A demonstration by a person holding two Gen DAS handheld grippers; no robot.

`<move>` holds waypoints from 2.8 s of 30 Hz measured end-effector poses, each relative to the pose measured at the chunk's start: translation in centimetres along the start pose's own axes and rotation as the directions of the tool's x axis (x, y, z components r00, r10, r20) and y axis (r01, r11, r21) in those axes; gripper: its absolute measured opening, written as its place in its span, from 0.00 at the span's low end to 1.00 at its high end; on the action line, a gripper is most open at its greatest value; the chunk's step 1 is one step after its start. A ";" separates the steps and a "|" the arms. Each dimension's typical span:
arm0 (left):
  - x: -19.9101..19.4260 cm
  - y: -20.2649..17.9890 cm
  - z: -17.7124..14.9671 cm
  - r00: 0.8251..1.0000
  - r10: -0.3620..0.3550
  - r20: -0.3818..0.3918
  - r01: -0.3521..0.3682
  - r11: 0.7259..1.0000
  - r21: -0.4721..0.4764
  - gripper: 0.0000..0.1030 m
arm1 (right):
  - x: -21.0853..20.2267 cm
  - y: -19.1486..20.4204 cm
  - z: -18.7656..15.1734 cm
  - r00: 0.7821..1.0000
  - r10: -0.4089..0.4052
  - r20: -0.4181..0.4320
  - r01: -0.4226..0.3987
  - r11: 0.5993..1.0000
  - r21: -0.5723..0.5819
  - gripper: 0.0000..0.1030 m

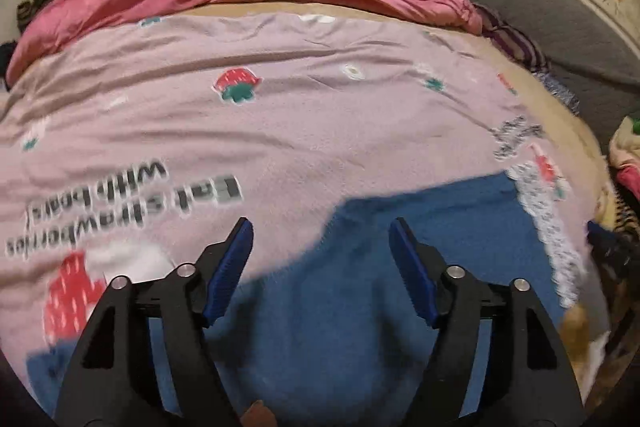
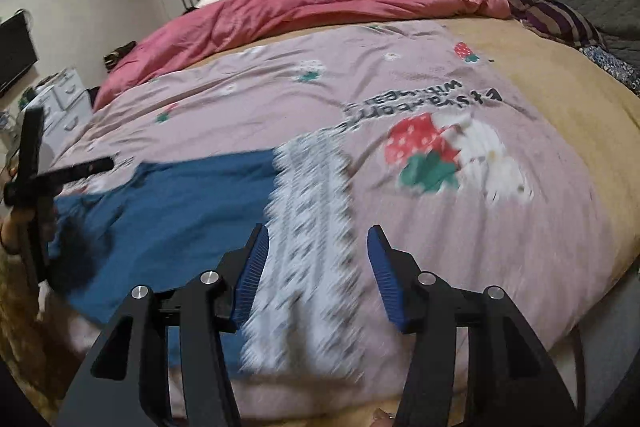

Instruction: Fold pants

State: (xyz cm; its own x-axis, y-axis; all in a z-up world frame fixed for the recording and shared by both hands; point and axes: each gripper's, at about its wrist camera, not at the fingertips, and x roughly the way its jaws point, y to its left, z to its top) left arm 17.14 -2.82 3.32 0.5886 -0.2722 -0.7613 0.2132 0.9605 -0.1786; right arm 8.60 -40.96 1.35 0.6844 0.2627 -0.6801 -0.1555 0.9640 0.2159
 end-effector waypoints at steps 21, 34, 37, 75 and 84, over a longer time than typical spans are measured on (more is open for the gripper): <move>-3.1 -0.3 -11.4 0.972 0.235 -0.019 -0.229 0.959 0.167 0.72 | 2.0 3.8 -5.9 0.994 -0.011 -0.105 0.009 1.000 -0.014 0.54; -7.4 -5.6 -12.0 0.993 0.055 0.109 -0.075 0.978 0.194 0.81 | -3.3 -0.5 -6.6 1.000 0.031 0.004 -0.031 0.986 0.161 0.71; -7.4 -6.1 -12.3 0.995 0.011 0.097 -0.026 0.987 0.158 0.82 | -2.9 -0.5 -7.1 0.998 0.063 0.005 -0.063 0.982 0.179 0.71; 16.1 -22.6 6.3 0.929 -0.147 -0.340 0.299 0.841 0.450 0.57 | 0.9 -2.7 -6.5 0.994 0.104 -0.029 -0.089 0.941 0.327 0.54; 16.6 -22.2 6.0 0.880 -0.260 -0.398 0.426 0.805 0.414 0.45 | 1.4 -2.4 -6.3 0.991 0.132 -0.013 -0.120 0.935 0.334 0.50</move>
State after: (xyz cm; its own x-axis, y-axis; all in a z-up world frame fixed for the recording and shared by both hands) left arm 26.86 -28.99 -1.56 0.1516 -0.4668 -0.8713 0.7446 0.6337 -0.2099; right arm 5.43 -42.61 -4.55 0.6489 0.3882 -0.6544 0.0101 0.8556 0.5175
